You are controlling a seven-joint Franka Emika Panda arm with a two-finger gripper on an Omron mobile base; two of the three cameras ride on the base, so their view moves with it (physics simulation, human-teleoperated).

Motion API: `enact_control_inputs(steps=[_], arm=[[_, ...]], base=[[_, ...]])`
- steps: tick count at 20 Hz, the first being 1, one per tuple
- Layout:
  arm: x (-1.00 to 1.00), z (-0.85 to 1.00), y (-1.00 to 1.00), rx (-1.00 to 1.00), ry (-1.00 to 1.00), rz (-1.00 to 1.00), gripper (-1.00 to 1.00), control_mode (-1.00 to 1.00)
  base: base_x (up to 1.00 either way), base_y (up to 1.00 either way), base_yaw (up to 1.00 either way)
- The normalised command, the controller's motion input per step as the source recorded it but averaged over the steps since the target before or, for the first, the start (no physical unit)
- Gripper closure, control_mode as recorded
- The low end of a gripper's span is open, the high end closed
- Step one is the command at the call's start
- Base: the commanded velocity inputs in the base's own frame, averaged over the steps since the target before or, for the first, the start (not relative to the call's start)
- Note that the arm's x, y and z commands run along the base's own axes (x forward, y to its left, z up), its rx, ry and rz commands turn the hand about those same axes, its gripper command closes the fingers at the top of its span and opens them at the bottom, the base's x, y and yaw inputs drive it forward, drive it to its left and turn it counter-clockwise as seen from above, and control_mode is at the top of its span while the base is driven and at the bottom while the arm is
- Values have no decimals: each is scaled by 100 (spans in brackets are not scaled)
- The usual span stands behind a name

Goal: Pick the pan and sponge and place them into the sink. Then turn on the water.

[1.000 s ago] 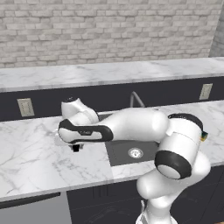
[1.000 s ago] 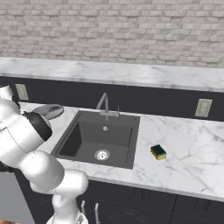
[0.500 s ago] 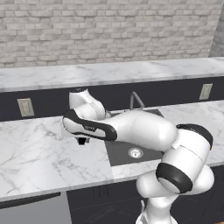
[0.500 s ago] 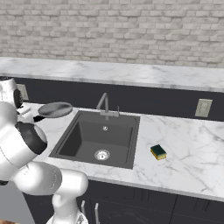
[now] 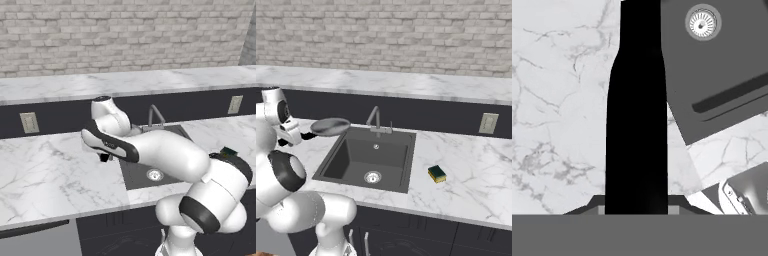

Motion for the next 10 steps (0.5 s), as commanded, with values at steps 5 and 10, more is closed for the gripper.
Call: enact_control_inputs(steps=[5, 10], arm=[[-14, 0, -41, 0, -1, -8, 100, -100], [-26, -3, -35, 0, -2, -7, 100, -100]], base=[[0, 0, 0], [0, 0, 0]])
